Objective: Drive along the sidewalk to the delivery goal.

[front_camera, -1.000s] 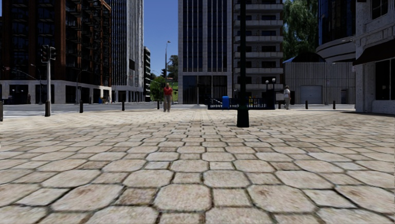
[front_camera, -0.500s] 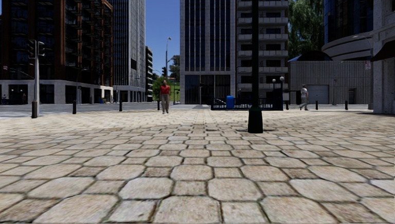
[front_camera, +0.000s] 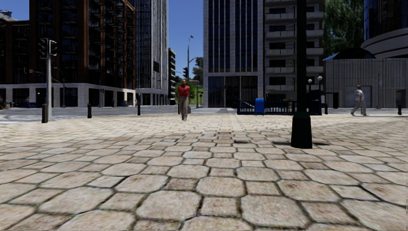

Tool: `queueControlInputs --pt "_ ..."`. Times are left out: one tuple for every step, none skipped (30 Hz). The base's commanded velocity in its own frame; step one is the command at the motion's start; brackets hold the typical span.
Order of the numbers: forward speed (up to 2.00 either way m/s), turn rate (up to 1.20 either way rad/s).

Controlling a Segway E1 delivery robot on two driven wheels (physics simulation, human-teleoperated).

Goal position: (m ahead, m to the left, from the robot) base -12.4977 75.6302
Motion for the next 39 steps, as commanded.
queueControlInputs --pt "2.0 0.99" --pt "2.0 0.95" --pt "2.0 0.78" --pt "2.0 0.51" --pt "2.0 0.51" --pt "2.0 0.37" --pt "2.0 0.24" --pt "2.0 0.1" --pt "2.0 0.07" --pt "2.0 0.03" --pt "2.0 0.03" --pt "2.0 0.01" --pt "2.0 0.0" --pt "2.0 0.0" --pt "2.0 0.0" --pt "2.0 0.0" --pt "2.0 0.04" --pt "2.0 0.26" --pt "2.0 0.44" --pt "2.0 0.71" --pt "2.0 0.9" --pt "2.0 0.9" --pt "2.0 0.94" --pt "2.0 0.95" --pt "2.0 0.95" --pt "2.0 0.95" --pt "2.0 0.95" --pt "2.0 0.95" --pt "2.0 0.95" --pt "2.0 0.95" --pt "2.0 0.95" --pt "2.0 0.95" --pt "2.0 0.95" --pt "2.0 0.95" --pt "2.0 0.86" --pt "2.0 0.63" --pt "2.0 0.55" --pt "2.0 0.53" --pt "2.0 0.53"
